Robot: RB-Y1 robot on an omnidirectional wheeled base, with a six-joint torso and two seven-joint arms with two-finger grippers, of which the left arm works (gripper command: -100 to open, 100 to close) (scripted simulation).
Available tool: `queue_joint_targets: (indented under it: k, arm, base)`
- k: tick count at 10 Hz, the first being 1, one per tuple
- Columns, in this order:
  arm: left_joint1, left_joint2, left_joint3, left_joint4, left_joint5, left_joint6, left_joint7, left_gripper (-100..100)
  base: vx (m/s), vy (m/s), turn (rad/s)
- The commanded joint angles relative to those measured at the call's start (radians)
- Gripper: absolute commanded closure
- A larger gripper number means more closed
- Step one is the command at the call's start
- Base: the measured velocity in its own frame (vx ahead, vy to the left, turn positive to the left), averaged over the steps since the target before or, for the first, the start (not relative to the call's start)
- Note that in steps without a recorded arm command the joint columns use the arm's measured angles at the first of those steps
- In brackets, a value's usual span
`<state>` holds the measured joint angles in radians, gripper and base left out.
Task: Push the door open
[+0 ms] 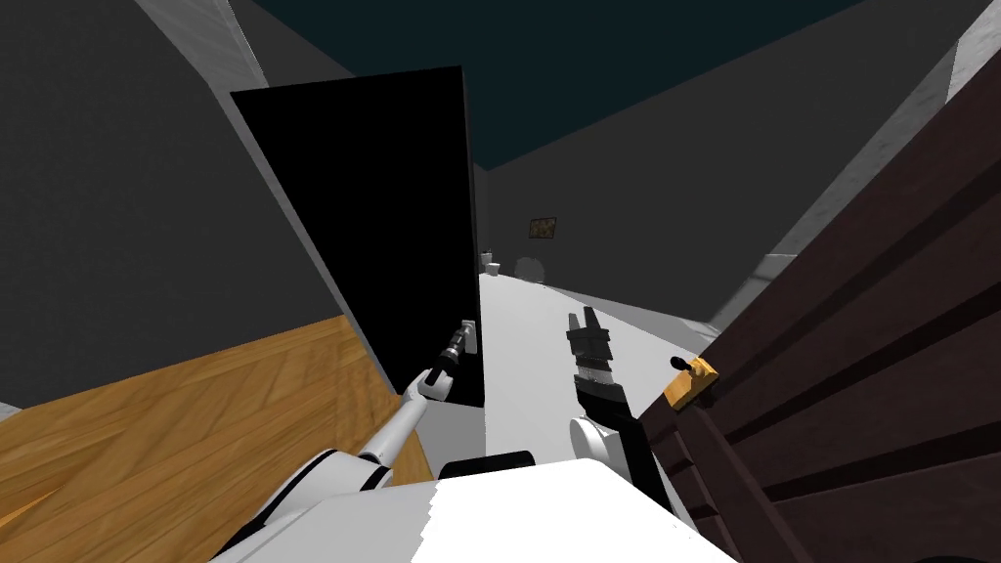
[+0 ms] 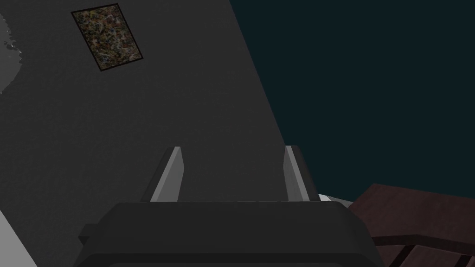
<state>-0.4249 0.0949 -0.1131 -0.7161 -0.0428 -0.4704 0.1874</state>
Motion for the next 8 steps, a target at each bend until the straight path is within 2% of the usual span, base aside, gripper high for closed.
queue_joint_targets:
  k: [1, 3, 5, 6, 8]
  arm:
    - [-0.01, 0.014, 0.033, 0.004, 0.009, 0.005, -0.011, 100]
    - [-0.01, 0.018, 0.055, 0.006, 0.016, 0.006, -0.02, 100]
    - [-0.01, 0.019, 0.063, 0.007, 0.018, 0.007, -0.023, 100]
    - [-0.011, 0.023, 0.084, 0.01, 0.024, 0.009, -0.033, 100]
    - [-0.011, 0.026, 0.105, 0.013, 0.03, 0.01, -0.042, 100]
  base:
    - [0.12, -0.159, 0.083]
    - [0.15, -0.151, 0.08]
    - [0.14, -0.12, 0.039]
    - [0.148, -0.099, 0.056]
    - [0.124, -0.162, 0.067]
